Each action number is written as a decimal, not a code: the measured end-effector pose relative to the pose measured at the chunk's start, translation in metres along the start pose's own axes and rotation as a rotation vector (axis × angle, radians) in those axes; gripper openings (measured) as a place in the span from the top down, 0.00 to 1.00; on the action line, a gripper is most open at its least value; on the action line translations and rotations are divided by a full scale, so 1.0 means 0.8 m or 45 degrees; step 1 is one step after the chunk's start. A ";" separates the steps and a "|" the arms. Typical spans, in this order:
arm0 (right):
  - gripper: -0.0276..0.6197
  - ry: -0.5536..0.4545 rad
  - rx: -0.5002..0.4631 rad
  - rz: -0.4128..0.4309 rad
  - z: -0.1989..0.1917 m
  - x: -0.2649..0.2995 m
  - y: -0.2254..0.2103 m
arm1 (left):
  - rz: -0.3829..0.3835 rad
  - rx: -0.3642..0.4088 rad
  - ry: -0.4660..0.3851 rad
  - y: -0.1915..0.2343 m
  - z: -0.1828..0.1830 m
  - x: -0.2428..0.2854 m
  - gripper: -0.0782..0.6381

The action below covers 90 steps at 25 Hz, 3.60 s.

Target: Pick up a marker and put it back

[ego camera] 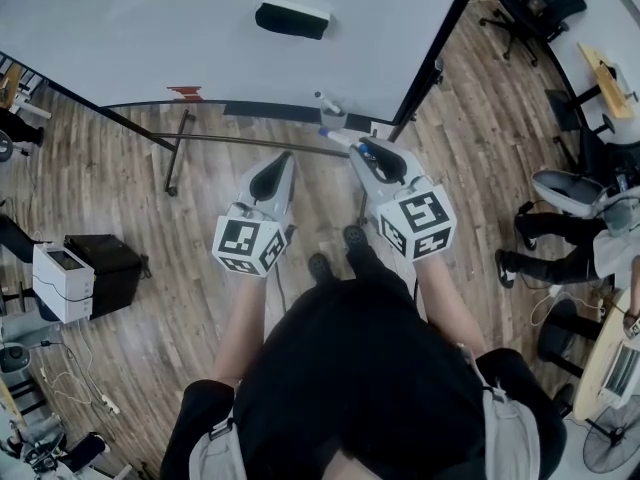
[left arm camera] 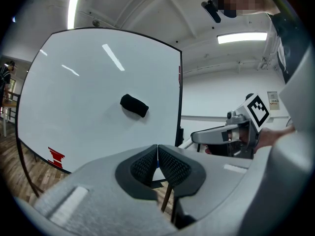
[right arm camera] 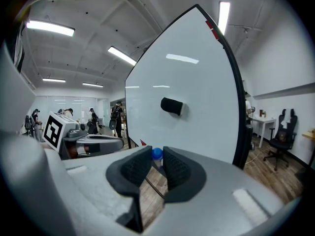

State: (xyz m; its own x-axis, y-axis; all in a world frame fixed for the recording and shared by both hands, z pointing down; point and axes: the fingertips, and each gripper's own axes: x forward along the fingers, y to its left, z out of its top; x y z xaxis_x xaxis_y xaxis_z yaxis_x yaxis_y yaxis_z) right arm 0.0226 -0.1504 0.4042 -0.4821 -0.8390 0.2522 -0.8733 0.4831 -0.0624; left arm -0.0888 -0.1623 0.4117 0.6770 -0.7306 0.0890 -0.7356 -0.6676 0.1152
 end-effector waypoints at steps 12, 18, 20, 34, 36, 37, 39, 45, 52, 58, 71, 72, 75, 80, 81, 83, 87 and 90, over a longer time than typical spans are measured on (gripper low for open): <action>0.84 0.093 -0.178 -0.042 -0.034 0.068 -0.072 | 0.142 -0.005 -0.003 0.018 0.008 0.004 0.87; 0.84 0.142 -0.154 -0.055 -0.063 0.117 -0.112 | 0.254 -0.005 0.001 0.027 0.012 -0.008 0.87; 0.84 0.170 -0.172 -0.042 -0.077 0.134 -0.120 | 0.297 -0.005 0.008 0.032 0.010 -0.014 0.87; 0.84 0.324 -0.224 0.084 -0.146 0.209 -0.128 | 0.553 -0.062 0.025 0.061 -0.012 -0.040 0.87; 0.83 0.333 -0.231 0.090 -0.151 0.213 -0.127 | 0.574 -0.070 0.027 0.063 -0.016 -0.042 0.87; 0.83 0.338 -0.231 0.090 -0.154 0.214 -0.127 | 0.582 -0.073 0.028 0.063 -0.017 -0.043 0.87; 0.83 0.343 -0.229 0.091 -0.156 0.216 -0.127 | 0.596 -0.080 0.029 0.065 -0.020 -0.046 0.87; 0.83 0.363 -0.222 0.087 -0.161 0.217 -0.129 | 0.602 -0.080 0.019 0.067 -0.020 -0.047 0.87; 0.79 0.354 -0.222 0.073 -0.155 0.211 -0.129 | 0.593 -0.065 0.004 0.065 -0.009 -0.048 0.87; 0.79 0.334 -0.222 0.058 -0.144 0.205 -0.126 | 0.587 -0.054 -0.014 0.063 -0.002 -0.057 0.87; 0.79 0.269 -0.209 -0.011 -0.115 0.169 -0.099 | 0.512 -0.020 -0.051 0.058 0.014 -0.085 0.87; 0.79 0.263 -0.204 -0.017 -0.113 0.164 -0.097 | 0.499 -0.017 -0.051 0.058 0.014 -0.085 0.87; 0.79 0.239 -0.190 -0.030 -0.104 0.149 -0.087 | 0.456 -0.015 -0.055 0.056 0.015 -0.083 0.87; 0.81 0.182 -0.182 -0.056 -0.080 0.115 -0.068 | 0.347 -0.011 -0.058 0.048 0.015 -0.069 0.87; 0.81 0.168 -0.182 -0.060 -0.074 0.107 -0.064 | 0.322 -0.011 -0.057 0.046 0.015 -0.064 0.87; 0.82 0.140 -0.177 -0.066 -0.063 0.091 -0.058 | 0.270 -0.009 -0.055 0.039 0.017 -0.052 0.87; 0.85 0.083 -0.140 -0.091 -0.045 0.059 -0.051 | 0.165 -0.005 -0.041 0.021 0.015 -0.029 0.87; 0.86 0.042 -0.116 -0.119 -0.034 0.032 -0.051 | 0.092 0.003 -0.029 0.004 0.012 -0.014 0.87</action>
State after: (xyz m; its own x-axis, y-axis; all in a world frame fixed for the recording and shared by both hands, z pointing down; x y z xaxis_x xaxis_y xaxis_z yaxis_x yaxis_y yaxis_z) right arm 0.0478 -0.1847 0.4397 -0.3953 -0.8734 0.2845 -0.9036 0.4254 0.0503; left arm -0.0989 -0.1580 0.4016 0.6215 -0.7799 0.0745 -0.7825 -0.6134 0.1069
